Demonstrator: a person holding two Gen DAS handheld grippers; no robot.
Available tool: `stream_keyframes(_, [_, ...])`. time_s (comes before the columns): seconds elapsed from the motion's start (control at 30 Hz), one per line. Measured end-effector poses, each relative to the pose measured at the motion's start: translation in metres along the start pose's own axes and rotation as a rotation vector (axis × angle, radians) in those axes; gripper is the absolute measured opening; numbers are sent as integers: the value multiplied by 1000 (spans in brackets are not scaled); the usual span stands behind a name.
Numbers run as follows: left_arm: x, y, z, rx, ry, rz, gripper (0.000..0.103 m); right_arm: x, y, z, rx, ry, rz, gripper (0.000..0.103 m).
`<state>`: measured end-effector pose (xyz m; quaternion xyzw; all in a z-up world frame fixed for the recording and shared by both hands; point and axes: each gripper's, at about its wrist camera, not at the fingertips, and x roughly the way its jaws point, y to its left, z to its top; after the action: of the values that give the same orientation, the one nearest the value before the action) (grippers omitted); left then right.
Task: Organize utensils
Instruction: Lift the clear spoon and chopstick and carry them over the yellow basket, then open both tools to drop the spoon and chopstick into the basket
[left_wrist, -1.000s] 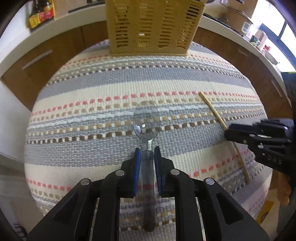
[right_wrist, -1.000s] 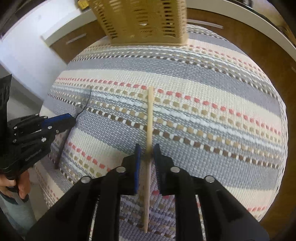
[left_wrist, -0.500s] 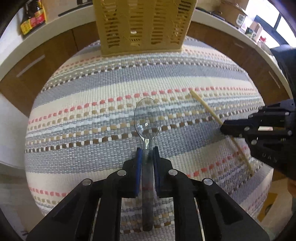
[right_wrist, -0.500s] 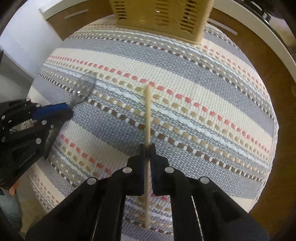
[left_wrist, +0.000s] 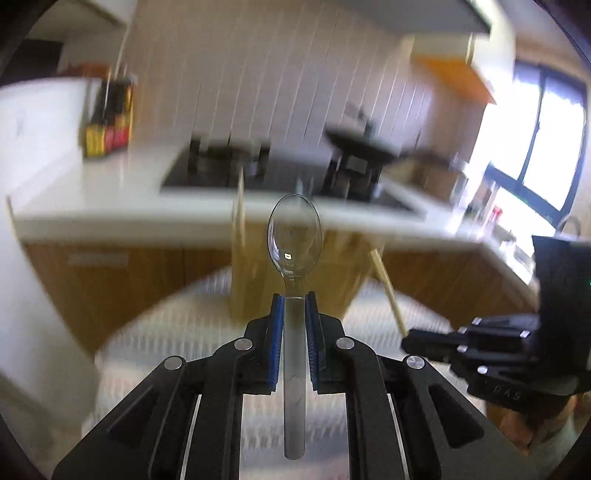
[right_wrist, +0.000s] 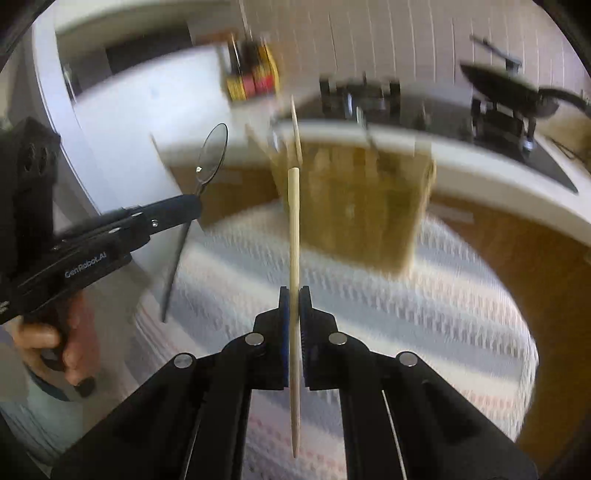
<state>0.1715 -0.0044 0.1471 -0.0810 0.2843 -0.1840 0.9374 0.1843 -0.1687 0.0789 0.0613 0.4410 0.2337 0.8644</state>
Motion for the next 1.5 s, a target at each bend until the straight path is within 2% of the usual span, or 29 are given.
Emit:
stream_keyframes(0.1, [0, -3, 31, -3, -115, -3, 10, -15, -17, 31, 20, -124, 7, 4])
stream_keyframes(0.33, [40, -4, 78, -9, -284, -37, 10, -31, -72, 96, 122, -382, -9, 4])
stream_keyframes(0.43, [48, 2, 89, -20, -334, -42, 10, -30, -88, 110, 111, -492, -46, 4])
stream_keyframes(0.47, [55, 4, 93, -30, -349, -43, 10, -26, -96, 114, 109, -534, -86, 4])
stream_keyframes(0.57, [79, 13, 96, -57, -367, -68, 10, -17, -118, 119, 141, -579, -106, 4])
stream_keyframes(0.73, [107, 22, 86, -61, -382, -66, 10, 13, -130, 119, 136, -573, -117, 4])
stream_keyframes(0.8, [113, 23, 77, -49, -425, -51, 10, 26, -126, 116, 102, -567, -140, 4])
stream_keyframes(0.93, [124, 24, 68, -26, -434, -25, 10, 45, -119, 104, 43, -568, -187, 4])
stream_keyframes(1.07, [136, 21, 60, 13, -432, 30, 10, 57, -126, 99, 46, -558, -151, 4])
stream_keyframes(1.23, [133, 27, 51, 3, -434, 21, 11, 59, -128, 87, 42, -521, -118, 5])
stream_keyframes(1.37, [125, 28, 48, 1, -429, 6, 22, 49, -127, 77, 47, -513, -113, 19])
stream_keyframes(1.47, [111, 28, 44, -5, -435, 9, 28, 34, -124, 67, 55, -514, -100, 21])
stream_keyframes(1.5, [105, 28, 43, -13, -437, 6, 35, 26, -122, 63, 60, -517, -95, 23])
